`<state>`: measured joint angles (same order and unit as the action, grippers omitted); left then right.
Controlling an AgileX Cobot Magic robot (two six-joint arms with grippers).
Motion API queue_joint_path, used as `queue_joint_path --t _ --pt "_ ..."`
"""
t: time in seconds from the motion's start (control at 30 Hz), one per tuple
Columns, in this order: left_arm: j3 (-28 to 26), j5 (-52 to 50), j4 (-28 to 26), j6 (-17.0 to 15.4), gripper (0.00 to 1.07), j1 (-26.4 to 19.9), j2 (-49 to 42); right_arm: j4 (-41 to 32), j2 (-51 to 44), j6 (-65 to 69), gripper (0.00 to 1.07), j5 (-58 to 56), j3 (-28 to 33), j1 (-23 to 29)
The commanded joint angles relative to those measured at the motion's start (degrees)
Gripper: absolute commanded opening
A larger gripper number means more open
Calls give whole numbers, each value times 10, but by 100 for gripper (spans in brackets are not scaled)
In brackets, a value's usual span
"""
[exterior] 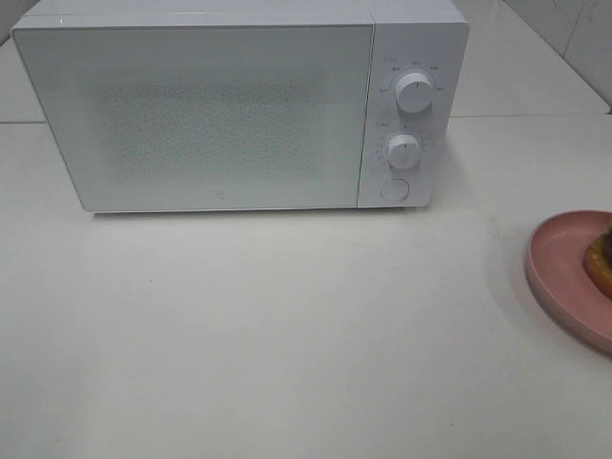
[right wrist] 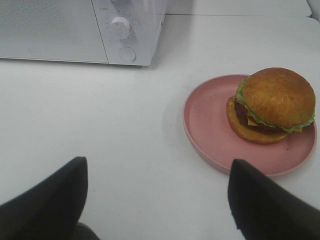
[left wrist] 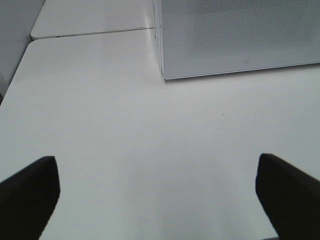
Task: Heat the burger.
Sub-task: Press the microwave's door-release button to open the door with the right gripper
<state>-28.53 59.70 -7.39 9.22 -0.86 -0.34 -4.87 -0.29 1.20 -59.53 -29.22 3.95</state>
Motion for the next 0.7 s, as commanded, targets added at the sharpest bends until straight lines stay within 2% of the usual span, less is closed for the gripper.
queue_joint_path --t 0.03,0.57,0.7 --pt "2 -2 -3 -5 102 3 -14 -3 -14 1 75 5 0 -1" --pt "2 -2 -3 -5 102 3 -14 -11 -9 1 75 9 -5 -1" --pt "2 -2 -3 -5 102 3 -14 -22 44 1 75 11 -31 -1"
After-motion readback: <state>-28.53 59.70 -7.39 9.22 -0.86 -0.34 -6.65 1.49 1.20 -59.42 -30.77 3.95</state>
